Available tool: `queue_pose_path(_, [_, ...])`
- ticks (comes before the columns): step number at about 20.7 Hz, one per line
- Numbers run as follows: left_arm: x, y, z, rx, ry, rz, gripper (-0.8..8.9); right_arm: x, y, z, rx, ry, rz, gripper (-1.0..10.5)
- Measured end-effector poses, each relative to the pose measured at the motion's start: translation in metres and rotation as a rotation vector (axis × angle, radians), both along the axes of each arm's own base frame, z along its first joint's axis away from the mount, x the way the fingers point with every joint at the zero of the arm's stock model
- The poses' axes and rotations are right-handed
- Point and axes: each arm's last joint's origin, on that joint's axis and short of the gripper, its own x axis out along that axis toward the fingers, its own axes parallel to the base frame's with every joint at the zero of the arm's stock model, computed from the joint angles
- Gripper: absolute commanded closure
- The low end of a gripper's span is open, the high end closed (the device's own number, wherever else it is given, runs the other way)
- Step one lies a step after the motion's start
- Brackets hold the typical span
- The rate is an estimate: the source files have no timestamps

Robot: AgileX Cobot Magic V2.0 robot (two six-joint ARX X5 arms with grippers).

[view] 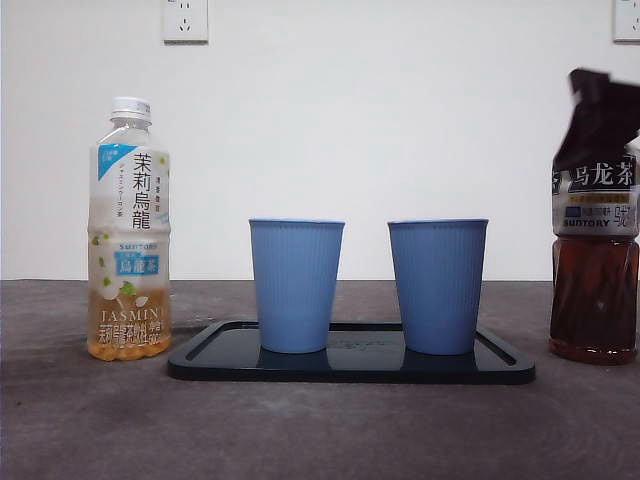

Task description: Pour the drink into the cup

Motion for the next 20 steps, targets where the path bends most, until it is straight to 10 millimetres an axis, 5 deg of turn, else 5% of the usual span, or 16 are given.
queue_pose_path(11, [0.007, -0.001, -0.008, 0.022, 0.041, 0.021, 2.98, -0.062, -0.008, 0.025, 0.119, 0.269, 0.16, 4.6])
queue_pose_path(16, [0.01, -0.002, -0.018, 0.029, 0.078, 0.027, 3.27, -0.096, -0.014, 0.07, 0.168, 0.295, 0.258, 4.6])
queue_pose_path(20, [0.014, -0.001, -0.036, 0.06, 0.139, 0.125, 3.27, -0.114, -0.016, 0.087, 0.143, 0.318, 0.353, 4.6])
